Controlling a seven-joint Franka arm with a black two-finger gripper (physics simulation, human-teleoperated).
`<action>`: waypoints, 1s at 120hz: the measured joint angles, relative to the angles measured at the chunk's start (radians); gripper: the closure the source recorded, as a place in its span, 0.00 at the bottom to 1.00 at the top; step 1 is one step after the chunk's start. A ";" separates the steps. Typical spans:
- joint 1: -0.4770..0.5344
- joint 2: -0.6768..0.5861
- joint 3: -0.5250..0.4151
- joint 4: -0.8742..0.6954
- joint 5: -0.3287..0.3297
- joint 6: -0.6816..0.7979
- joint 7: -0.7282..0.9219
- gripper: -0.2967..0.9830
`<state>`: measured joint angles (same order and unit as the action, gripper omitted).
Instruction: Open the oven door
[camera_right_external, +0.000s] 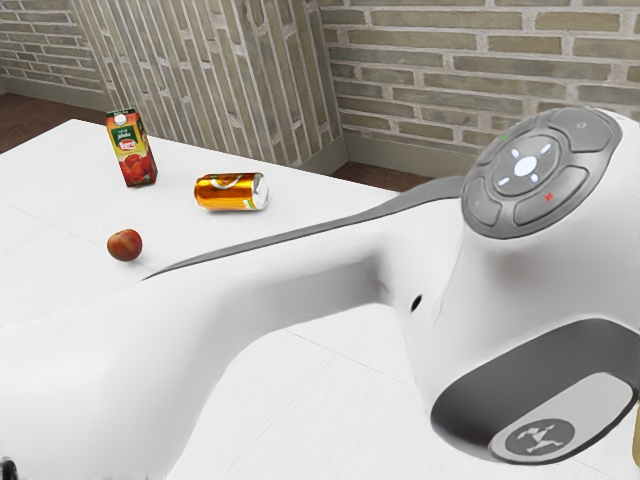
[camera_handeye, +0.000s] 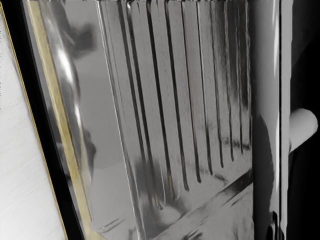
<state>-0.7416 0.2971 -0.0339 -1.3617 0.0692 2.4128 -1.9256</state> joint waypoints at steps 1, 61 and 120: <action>0.001 0.001 0.000 0.000 -0.002 0.000 0.001 0.23; -0.004 -0.067 0.017 -0.148 -0.065 0.004 0.026 0.24; 0.125 -0.509 0.037 -0.672 -0.117 0.018 0.034 0.24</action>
<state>-0.6169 -0.2116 0.0029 -2.0341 -0.0476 2.4313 -1.8920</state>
